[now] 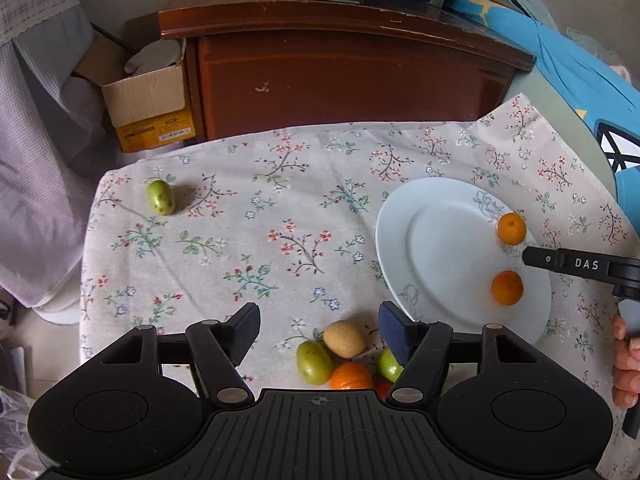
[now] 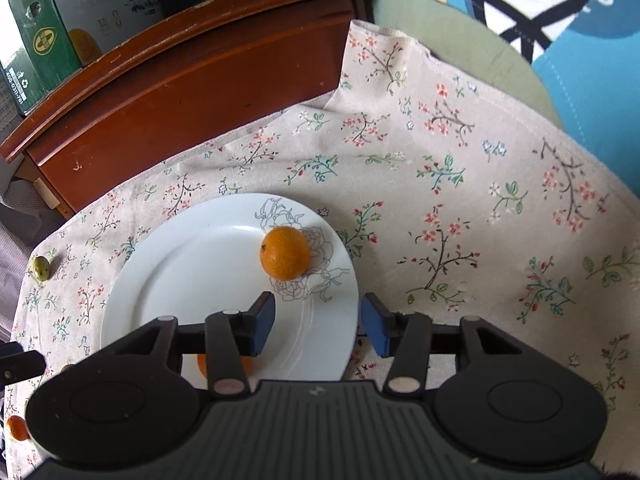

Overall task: Organize fruits
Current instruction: 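Move the left tool toward the lone green plum, then close the left tool on the green plum while the right tool grasps an orange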

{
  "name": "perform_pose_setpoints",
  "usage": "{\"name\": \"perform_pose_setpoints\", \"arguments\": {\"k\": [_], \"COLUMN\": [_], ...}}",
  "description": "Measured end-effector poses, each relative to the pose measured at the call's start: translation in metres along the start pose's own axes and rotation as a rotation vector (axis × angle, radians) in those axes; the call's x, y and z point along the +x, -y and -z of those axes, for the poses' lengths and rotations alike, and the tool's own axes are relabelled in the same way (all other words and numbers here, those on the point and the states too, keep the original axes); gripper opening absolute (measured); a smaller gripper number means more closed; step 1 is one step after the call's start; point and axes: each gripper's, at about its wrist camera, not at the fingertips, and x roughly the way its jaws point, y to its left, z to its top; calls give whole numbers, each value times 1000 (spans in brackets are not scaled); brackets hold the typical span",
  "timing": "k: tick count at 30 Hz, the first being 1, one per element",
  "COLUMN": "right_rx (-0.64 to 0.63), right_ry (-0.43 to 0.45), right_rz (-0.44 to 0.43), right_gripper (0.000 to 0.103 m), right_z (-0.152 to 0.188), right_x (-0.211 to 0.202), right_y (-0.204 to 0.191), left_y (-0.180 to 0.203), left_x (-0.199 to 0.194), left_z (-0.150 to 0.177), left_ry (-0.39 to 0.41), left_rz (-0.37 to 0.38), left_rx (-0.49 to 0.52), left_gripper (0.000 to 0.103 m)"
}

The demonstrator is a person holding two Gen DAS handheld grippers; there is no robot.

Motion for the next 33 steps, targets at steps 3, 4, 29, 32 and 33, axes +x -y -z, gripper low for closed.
{"name": "perform_pose_setpoints", "arguments": {"k": [3,4,29,32,33], "right_rx": [2,-2,-287,-319,-328], "right_ry": [16,23,-55,-74,-80], "right_rz": [-5,-12,-468,-499,-509], "right_gripper": [50,50,50,50,50], "right_z": [-1,-1,59,66,68], "right_x": [-11,-15,-55,-54,-54], "right_y": [-4,-6,-119,-129,-132], "left_y": [-10,-14,-91,-99,-102], "left_x": [-11,-14,24,37,41], "left_z": [4,5,-24,-33,-36], "left_ry": [8,11,52,70,77], "left_rz": [-18,-23,-218,-214,-216], "left_rx": [-5,-13,-54,-47,-44], "left_gripper": [65,66,67,67,66]}}
